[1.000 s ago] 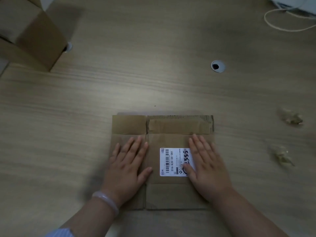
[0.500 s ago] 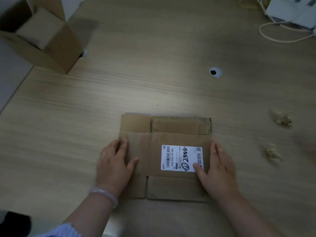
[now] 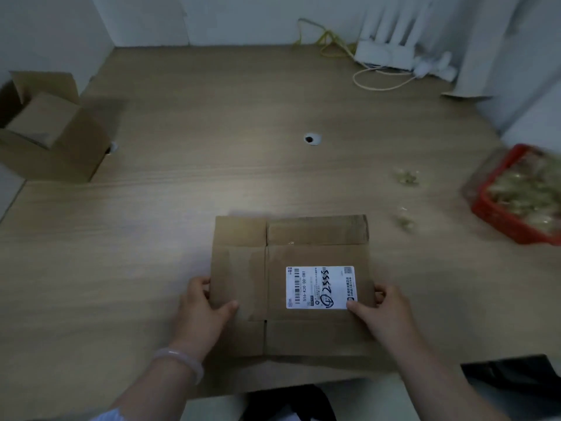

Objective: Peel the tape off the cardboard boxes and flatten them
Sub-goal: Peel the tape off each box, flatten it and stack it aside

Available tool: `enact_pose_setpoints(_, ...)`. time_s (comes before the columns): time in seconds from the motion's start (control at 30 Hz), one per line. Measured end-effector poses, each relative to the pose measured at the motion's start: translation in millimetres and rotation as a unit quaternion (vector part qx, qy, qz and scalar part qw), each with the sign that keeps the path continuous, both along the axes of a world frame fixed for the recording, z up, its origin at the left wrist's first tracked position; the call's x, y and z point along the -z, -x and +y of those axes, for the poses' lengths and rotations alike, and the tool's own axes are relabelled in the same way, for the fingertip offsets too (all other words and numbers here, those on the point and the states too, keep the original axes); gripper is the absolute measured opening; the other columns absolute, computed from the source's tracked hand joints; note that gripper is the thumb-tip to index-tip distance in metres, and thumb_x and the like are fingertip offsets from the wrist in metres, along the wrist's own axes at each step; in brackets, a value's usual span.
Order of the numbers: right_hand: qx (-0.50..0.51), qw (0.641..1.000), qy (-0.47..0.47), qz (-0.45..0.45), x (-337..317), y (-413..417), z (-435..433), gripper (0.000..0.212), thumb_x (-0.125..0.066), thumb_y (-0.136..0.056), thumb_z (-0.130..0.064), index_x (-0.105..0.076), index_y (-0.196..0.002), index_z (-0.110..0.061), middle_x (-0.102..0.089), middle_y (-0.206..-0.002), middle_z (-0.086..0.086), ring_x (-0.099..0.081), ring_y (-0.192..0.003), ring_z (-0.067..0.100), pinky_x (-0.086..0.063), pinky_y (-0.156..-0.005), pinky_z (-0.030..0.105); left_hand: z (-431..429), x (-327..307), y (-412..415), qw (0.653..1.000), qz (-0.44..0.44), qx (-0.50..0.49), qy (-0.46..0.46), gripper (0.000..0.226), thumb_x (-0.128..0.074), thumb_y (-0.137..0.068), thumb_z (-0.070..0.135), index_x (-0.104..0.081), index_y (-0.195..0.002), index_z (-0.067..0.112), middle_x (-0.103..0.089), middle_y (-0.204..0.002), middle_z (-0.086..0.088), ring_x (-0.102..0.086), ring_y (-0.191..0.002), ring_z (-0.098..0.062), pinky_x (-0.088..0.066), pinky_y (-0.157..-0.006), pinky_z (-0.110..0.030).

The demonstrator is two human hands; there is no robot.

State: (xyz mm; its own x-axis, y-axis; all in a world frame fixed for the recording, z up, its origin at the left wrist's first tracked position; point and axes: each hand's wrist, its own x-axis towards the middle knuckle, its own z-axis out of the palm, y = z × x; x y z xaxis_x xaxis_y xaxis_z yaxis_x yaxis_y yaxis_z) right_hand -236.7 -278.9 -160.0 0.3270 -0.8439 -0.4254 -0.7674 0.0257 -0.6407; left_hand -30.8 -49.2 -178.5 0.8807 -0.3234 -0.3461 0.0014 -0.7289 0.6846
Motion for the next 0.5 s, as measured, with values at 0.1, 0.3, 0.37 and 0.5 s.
enact_pose_setpoints(0.1, 0.073, 0.996, 0.033, -0.038, -20.3, 49.7, 21.0, 0.049, -0.083, -0.069, -0.021, -0.055, -0.108, -0.019, -0.065, -0.098, 0.000, -0.063, -0.088, 0.017, -0.048, -0.076, 0.030, -9.2, -22.9, 22.1, 0.996, 0.031, 0.081, 0.031, 0.057, -0.078, -0.076, 0.022, -0.042, -0.119, 0.023, -0.056, -0.099, 0.004, -0.058, -0.091, -0.021, -0.046, -0.074, -0.032)
enact_pose_setpoints(0.3, 0.211, 0.971, 0.086, -0.071, -71.9, 163.9, 42.5, 0.056, -0.081, -0.073, -0.028, -0.055, -0.121, -0.019, -0.065, -0.108, 0.000, -0.062, -0.098, 0.017, -0.041, -0.076, 0.026, -52.5, -80.7, 84.3, 0.957, 0.036, 0.280, 0.066, 0.069, -0.077, -0.078, 0.027, -0.036, -0.133, 0.031, -0.058, -0.106, 0.009, -0.058, -0.087, -0.009, -0.044, -0.061, -0.019)
enact_pose_setpoints(0.37, 0.244, 0.960, 0.114, -0.072, -89.5, 202.8, 45.3, 0.056, -0.080, -0.074, -0.031, -0.054, -0.123, -0.022, -0.063, -0.106, -0.001, -0.059, -0.095, 0.015, -0.039, -0.075, 0.027, -70.7, -99.4, 116.7, 0.942, 0.034, 0.323, 0.081, 0.069, -0.075, -0.079, 0.028, -0.036, -0.135, 0.032, -0.058, -0.109, 0.008, -0.059, -0.090, -0.010, -0.046, -0.064, -0.021)
enact_pose_setpoints(0.5, 0.318, 0.932, 0.148, -0.090, -112.0, 289.5, 53.8, 0.056, -0.078, -0.076, -0.034, -0.053, -0.125, -0.024, -0.061, -0.108, -0.002, -0.057, -0.095, 0.016, -0.039, -0.076, 0.028, -102.2, -122.9, 193.2, 0.911, 0.005, 0.402, 0.094, 0.071, -0.073, -0.080, 0.031, -0.034, -0.140, 0.029, -0.056, -0.120, 0.004, -0.058, -0.099, -0.016, -0.051, -0.079, -0.030)
